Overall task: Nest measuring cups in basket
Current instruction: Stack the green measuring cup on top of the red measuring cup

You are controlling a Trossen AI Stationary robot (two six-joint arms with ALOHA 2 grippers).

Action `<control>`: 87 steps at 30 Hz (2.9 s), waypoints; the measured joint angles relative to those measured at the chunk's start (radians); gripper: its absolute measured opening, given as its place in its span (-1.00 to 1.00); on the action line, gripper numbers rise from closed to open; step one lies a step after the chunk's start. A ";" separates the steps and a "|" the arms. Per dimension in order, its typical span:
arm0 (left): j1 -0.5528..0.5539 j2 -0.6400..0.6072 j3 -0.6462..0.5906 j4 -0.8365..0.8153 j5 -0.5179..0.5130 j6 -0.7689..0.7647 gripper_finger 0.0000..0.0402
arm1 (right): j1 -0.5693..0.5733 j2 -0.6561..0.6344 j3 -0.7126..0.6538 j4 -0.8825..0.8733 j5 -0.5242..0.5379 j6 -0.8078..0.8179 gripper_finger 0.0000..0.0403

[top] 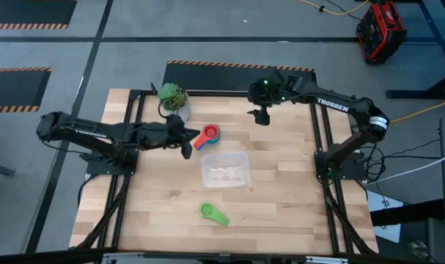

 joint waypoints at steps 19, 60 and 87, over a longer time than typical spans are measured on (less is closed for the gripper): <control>-0.326 0.424 0.269 -0.410 0.793 -1.019 -0.91 | 0.000 0.000 -0.054 0.070 0.000 -0.004 0.51; -0.343 0.751 0.268 -0.144 0.667 -1.383 -0.37 | 0.001 0.001 -0.055 0.069 -0.001 -0.007 0.51; -0.352 0.789 0.269 -0.184 0.610 -1.480 -0.37 | 0.001 0.001 -0.055 0.067 -0.001 -0.007 0.51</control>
